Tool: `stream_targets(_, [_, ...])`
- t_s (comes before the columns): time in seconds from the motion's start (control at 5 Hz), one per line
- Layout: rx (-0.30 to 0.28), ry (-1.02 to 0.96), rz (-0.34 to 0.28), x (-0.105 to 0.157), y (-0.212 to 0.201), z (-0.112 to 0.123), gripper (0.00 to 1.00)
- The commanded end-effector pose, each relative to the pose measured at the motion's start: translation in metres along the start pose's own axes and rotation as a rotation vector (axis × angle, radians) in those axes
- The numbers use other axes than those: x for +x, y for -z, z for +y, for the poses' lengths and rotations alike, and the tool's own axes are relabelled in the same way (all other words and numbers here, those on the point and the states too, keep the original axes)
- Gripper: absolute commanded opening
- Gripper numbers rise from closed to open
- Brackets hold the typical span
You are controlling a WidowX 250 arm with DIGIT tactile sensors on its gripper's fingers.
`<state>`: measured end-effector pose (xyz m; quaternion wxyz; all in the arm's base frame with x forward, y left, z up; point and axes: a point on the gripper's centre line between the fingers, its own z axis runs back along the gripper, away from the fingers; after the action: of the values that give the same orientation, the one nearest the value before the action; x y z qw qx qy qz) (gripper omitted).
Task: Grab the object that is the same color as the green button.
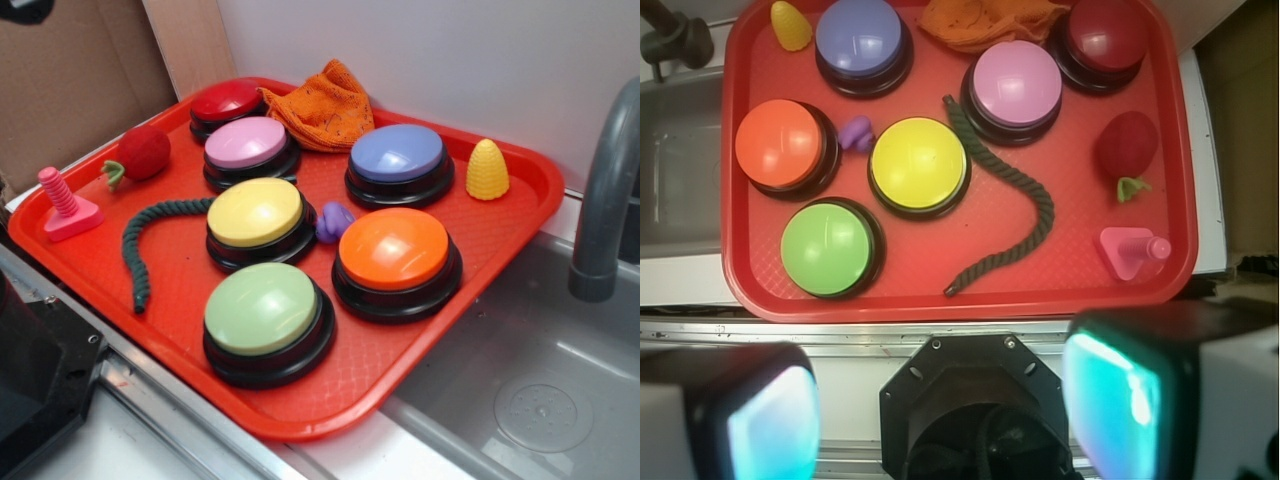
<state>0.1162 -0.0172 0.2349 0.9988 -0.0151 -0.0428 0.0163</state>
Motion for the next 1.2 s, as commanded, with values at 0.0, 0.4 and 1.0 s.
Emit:
stream_targets(0.0, [0.000,0.000,0.000,0.000,0.000,0.000,1.00])
stream_targets(0.4, [0.041,0.120,-0.138,0.028,0.053,0.028,1.00])
stream_targets(1.0, [-0.128,0.377,-0.139,0.065,0.158,0.087,1.00])
